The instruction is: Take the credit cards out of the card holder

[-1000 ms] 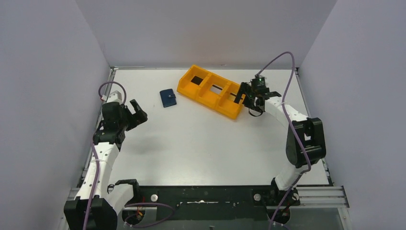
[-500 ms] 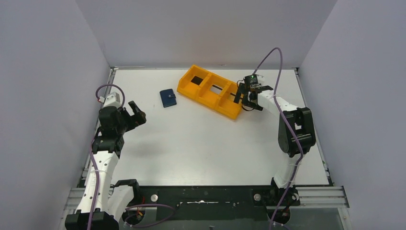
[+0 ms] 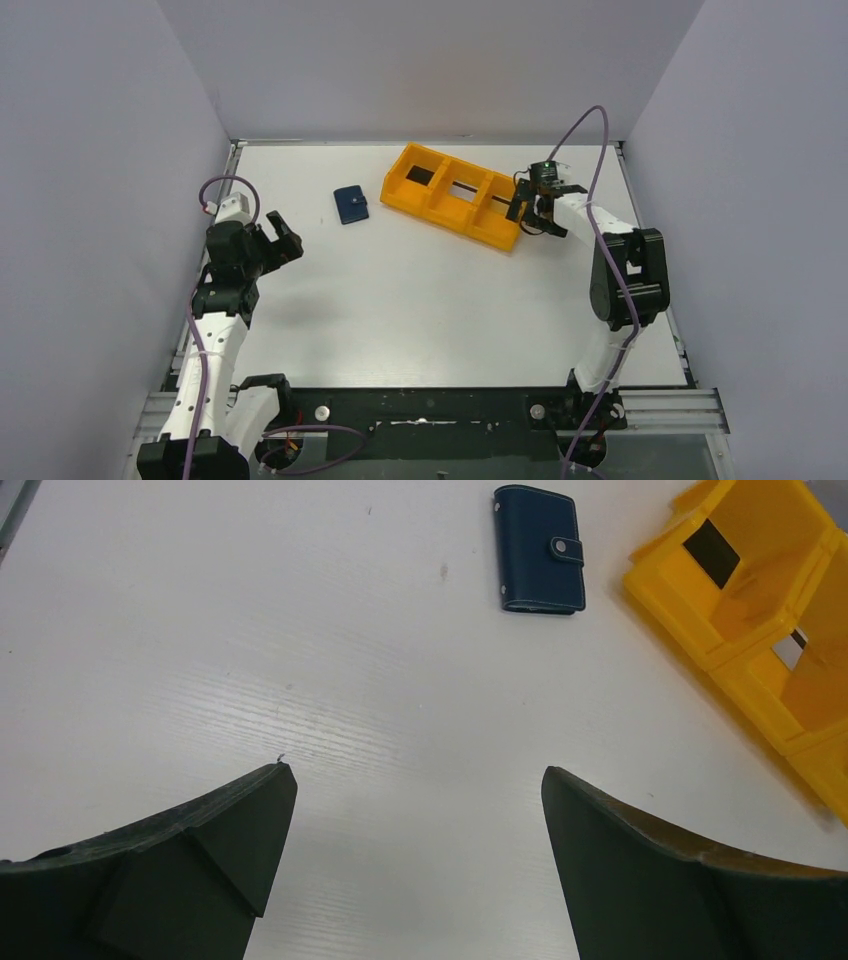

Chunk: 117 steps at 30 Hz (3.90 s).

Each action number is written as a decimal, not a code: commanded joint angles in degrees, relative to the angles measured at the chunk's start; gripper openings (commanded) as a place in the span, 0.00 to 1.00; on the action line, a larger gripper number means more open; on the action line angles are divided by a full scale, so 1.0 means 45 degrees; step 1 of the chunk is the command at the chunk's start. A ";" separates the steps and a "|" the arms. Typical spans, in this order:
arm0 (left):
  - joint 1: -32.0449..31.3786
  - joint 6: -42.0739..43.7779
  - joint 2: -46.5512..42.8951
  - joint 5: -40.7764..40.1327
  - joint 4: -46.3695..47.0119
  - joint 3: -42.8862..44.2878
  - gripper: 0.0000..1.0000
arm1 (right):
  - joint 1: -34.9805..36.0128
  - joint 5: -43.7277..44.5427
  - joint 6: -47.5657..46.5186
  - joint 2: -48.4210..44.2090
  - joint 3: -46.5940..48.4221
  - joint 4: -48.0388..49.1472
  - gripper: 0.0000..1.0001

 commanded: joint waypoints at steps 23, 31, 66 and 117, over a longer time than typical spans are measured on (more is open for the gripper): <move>0.0315 -0.0727 0.1073 -0.0063 0.0611 0.0437 0.97 | -0.1841 -0.1820 -0.1632 -0.2427 0.0370 0.0793 0.98; -0.0076 -0.1800 0.5455 0.0637 0.0683 0.3564 0.97 | -0.0401 -0.1219 -0.1394 -0.3438 -0.0562 0.0816 0.98; -0.4449 -0.0442 1.7510 -0.3532 -0.3322 1.3040 0.78 | 0.1193 -0.1613 0.0376 -0.6537 -0.4411 0.0966 0.98; -0.5908 -0.2562 0.6428 -0.2122 -0.0603 0.1184 0.84 | 0.4374 0.0983 -0.0596 0.2596 0.3521 -0.0376 0.96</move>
